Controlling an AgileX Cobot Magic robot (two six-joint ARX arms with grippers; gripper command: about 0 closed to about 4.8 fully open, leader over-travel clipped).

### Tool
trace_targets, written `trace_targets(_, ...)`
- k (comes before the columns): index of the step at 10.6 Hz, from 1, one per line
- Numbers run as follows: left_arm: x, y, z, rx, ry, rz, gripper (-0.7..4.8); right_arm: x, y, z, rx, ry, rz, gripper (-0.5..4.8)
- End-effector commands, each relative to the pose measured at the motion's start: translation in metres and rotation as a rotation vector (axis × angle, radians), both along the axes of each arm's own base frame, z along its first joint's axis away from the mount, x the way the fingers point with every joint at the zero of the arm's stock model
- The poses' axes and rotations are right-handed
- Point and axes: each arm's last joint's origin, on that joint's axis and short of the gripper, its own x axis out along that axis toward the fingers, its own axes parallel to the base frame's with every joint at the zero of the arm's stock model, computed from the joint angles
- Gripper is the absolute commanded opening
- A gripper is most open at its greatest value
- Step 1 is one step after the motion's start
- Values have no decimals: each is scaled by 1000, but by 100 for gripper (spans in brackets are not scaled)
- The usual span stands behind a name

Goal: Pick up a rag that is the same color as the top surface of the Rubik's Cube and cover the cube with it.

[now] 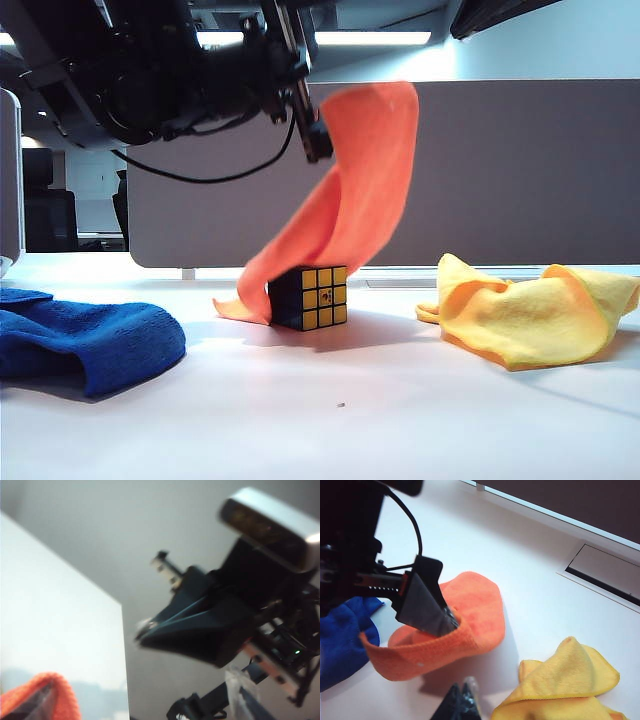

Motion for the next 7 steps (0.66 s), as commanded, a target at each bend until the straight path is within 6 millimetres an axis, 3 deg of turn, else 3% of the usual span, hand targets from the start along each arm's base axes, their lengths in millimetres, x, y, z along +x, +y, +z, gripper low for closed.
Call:
trace_targets(1,10,0,-29,157,49,52,479,-1,0,3,9,-15,2,-1)
trace_targets(2,13,5,-39,205,40,94,479,-1,0,3,8,-15,3,-1)
trace_targets(4,26,22,-40,214,38,230,479,-1,0,3,8,-16,2,-1)
trace_targets(5,36,46,-52,286,179,283,479,0,0,3,9,-19,0,-1)
trace_targets(7,33,56,-66,360,317,219,479,1,1,5,19,-38,0,-1)
